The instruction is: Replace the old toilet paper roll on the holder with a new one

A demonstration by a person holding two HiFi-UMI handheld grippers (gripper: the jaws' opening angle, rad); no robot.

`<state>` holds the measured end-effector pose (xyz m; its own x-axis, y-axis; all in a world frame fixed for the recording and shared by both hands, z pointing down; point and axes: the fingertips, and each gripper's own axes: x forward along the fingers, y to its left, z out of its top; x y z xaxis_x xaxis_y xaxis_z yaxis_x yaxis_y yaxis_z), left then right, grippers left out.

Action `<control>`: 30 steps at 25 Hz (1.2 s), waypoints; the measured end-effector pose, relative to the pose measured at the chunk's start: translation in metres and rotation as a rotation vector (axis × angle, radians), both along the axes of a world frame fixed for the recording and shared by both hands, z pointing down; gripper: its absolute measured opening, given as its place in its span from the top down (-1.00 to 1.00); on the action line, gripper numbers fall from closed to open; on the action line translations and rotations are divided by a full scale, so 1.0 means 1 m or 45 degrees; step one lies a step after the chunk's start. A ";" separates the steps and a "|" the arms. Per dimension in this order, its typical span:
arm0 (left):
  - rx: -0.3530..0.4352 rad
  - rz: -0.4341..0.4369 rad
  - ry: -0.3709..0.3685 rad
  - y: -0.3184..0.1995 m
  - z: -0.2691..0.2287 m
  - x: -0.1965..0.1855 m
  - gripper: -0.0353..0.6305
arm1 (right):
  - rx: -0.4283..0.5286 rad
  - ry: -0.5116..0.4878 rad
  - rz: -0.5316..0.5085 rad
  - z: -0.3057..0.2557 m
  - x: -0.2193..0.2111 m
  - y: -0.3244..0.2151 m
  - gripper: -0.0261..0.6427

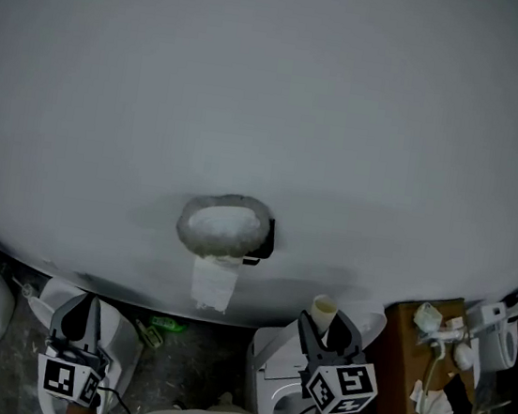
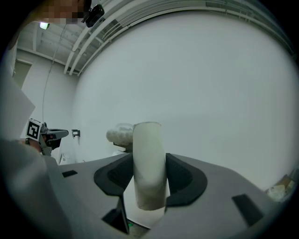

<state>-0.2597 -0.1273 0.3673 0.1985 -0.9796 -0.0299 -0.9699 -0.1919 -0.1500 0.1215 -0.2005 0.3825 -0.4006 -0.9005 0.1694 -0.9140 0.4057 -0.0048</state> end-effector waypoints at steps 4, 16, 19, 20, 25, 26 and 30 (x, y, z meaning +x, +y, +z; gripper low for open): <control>0.003 -0.021 -0.003 0.007 -0.002 -0.009 0.88 | 0.010 0.008 0.025 -0.003 0.001 0.003 0.32; 0.021 -0.014 0.031 0.011 -0.005 -0.018 0.88 | 0.018 0.030 0.014 -0.009 -0.021 0.010 0.32; 0.025 -0.011 0.034 0.012 -0.007 -0.020 0.88 | 0.023 0.031 -0.001 -0.011 -0.027 0.011 0.32; 0.022 -0.009 0.037 0.012 -0.007 -0.021 0.88 | 0.021 0.034 -0.006 -0.011 -0.029 0.012 0.32; 0.008 0.016 0.065 0.011 -0.004 -0.018 0.88 | -0.002 0.042 -0.009 -0.007 -0.032 0.014 0.32; 0.006 0.024 0.062 0.012 -0.004 -0.016 0.88 | -0.004 0.042 -0.012 -0.007 -0.033 0.015 0.32; 0.013 0.045 0.059 0.012 -0.006 -0.011 0.88 | -0.010 0.035 -0.020 -0.006 -0.036 0.018 0.32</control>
